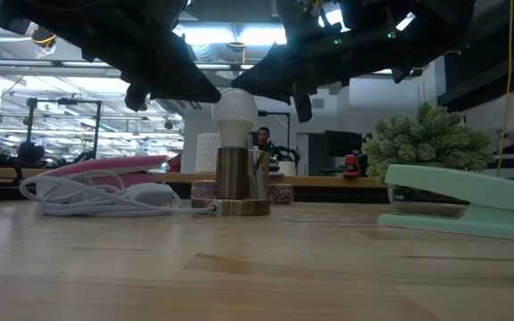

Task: Screw lightbulb
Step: Insert the lightbulb into the lamp

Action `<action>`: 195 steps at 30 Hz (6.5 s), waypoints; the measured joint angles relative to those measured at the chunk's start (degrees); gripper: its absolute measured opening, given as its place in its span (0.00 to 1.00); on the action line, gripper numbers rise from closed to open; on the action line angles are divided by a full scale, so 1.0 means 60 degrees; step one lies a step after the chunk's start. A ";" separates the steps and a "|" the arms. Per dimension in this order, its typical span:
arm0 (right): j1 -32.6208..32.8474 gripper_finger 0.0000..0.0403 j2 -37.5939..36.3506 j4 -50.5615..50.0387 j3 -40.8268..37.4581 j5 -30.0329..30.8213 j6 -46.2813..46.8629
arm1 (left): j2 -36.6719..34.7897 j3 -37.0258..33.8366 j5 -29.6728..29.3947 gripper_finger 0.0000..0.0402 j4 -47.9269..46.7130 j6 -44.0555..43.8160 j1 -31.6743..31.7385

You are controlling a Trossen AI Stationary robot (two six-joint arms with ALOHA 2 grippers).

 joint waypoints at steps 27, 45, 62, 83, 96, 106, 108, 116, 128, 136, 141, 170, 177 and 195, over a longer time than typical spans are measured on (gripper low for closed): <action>0.0029 0.04 0.0015 0.0066 0.0004 -0.0118 0.0802 | -0.0007 0.0004 -0.1038 0.00 -0.0008 -0.0088 0.0044; 0.0018 0.04 -0.0007 0.0525 -0.0028 0.0464 0.0289 | -0.0055 0.0007 -0.1038 0.00 -0.0040 0.0022 0.0037; 0.0007 0.04 -0.0040 0.0480 -0.0011 0.1553 -0.0079 | -0.0670 0.0007 -0.1003 0.00 -0.0022 0.0556 -0.0458; 0.0011 0.04 -0.0058 -0.0350 0.0011 0.1578 -0.0203 | -0.0244 0.0007 0.0390 0.00 -0.0323 0.0009 -0.0484; 0.0011 0.04 -0.0058 -0.0430 0.0011 0.1580 -0.0206 | 0.0175 0.0007 0.0489 0.00 0.0130 0.0462 0.0056; 0.0004 0.04 -0.0064 -0.0569 0.0013 0.1075 -0.0100 | 0.0175 0.0005 0.0428 0.00 0.0087 0.0511 0.0171; 0.0001 0.04 -0.0075 -0.0679 0.0018 0.1001 0.0056 | 0.0175 0.0004 0.0364 0.00 0.0080 0.0491 0.0171; 0.0000 0.04 -0.0082 -0.0804 0.0025 0.0664 0.0125 | 0.0175 -0.0002 0.0296 0.00 0.0069 0.0488 0.0171; 0.0000 0.04 -0.0134 -0.1072 0.0011 0.0442 0.0331 | 0.0171 -0.0004 -0.0021 0.00 -0.0066 0.0259 0.0171; 0.0014 0.04 -0.0571 -0.1803 -0.0011 0.0370 0.0402 | 0.0171 -0.0011 -0.0402 0.00 -0.0091 0.0088 0.0185; 0.0030 0.04 -0.0837 -0.2206 -0.0011 0.0289 0.0399 | 0.0171 -0.0011 -0.0448 0.00 -0.0084 0.0032 0.0197; 0.0029 0.04 -0.0834 -0.1887 -0.0029 0.1287 0.0047 | -0.0448 0.0007 -0.0993 0.00 -0.0040 0.0364 -0.0178; 0.0018 0.04 -0.0845 -0.1876 -0.0025 0.2025 -0.0213 | -0.0448 0.0007 -0.0196 0.00 -0.0033 0.0320 -0.0568; 0.0018 0.04 -0.0863 -0.1740 -0.0007 0.2034 -0.0997 | 0.0240 0.0007 0.0816 0.00 0.0783 0.0285 -0.0535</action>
